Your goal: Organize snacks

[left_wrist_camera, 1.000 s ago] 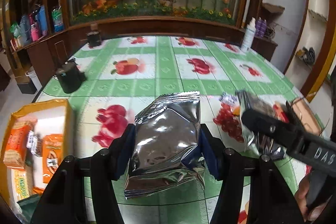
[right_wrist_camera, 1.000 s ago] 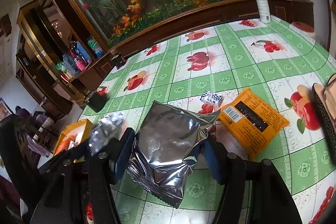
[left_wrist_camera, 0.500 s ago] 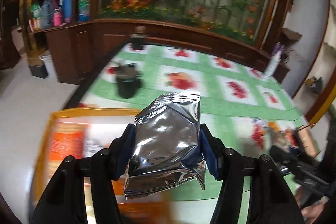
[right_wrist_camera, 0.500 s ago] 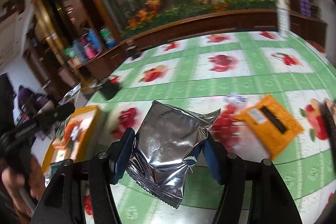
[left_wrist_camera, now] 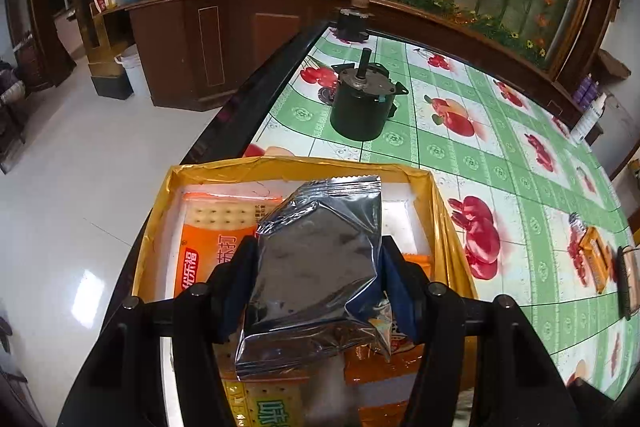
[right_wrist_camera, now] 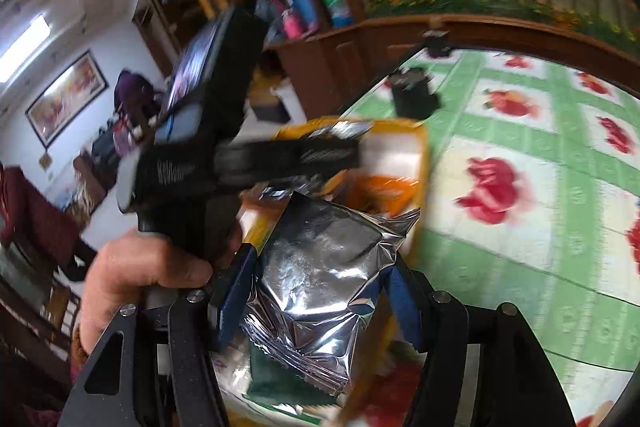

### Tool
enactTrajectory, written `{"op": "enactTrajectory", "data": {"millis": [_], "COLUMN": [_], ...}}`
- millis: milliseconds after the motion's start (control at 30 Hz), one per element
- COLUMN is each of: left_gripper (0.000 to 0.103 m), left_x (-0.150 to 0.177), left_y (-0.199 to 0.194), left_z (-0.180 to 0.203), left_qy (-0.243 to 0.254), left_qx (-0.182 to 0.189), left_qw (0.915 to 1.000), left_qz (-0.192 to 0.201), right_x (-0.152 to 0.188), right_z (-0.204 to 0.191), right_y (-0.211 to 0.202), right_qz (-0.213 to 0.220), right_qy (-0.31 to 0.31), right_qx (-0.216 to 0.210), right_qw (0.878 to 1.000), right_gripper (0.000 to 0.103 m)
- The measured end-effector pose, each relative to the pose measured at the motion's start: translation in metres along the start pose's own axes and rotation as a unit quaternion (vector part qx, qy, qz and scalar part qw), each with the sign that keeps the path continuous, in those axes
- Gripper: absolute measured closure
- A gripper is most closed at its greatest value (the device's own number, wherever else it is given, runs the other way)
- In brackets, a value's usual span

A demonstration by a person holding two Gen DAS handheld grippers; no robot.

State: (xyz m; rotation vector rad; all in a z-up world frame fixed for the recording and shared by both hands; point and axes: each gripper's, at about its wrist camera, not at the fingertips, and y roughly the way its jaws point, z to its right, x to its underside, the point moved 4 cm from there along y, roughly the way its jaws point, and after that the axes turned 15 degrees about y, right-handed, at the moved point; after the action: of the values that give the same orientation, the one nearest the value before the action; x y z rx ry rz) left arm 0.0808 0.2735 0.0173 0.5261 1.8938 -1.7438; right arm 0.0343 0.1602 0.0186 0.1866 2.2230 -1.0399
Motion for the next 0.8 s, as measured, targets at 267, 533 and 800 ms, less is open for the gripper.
{"op": "enactTrajectory", "data": {"millis": [267,533,800], "left_gripper": [0.043,0.035,0.033], "left_x": [0.001,0.001,-0.004], "left_y": [-0.001,-0.003,-0.012], "left_z": [-0.003,-0.003,0.006], "left_qy": [-0.006,0.012,0.007], "left_qx": [-0.017,-0.019,-0.009], "left_qw": [0.9998,0.9998,0.9996], "left_qz": [-0.001,0.000,0.027], "right_x": [0.001,0.001,-0.008], "right_z": [0.003,0.006,0.012], "right_y": [0.023,0.014,-0.008], "right_qz": [-0.004,-0.006,0.021], "right_qy": [-0.010,-0.001,0.001], "right_qx": [0.014,0.002,-0.002], "right_qw": [1.000,1.000,1.000], "right_gripper": [0.033,0.030,0.030]}}
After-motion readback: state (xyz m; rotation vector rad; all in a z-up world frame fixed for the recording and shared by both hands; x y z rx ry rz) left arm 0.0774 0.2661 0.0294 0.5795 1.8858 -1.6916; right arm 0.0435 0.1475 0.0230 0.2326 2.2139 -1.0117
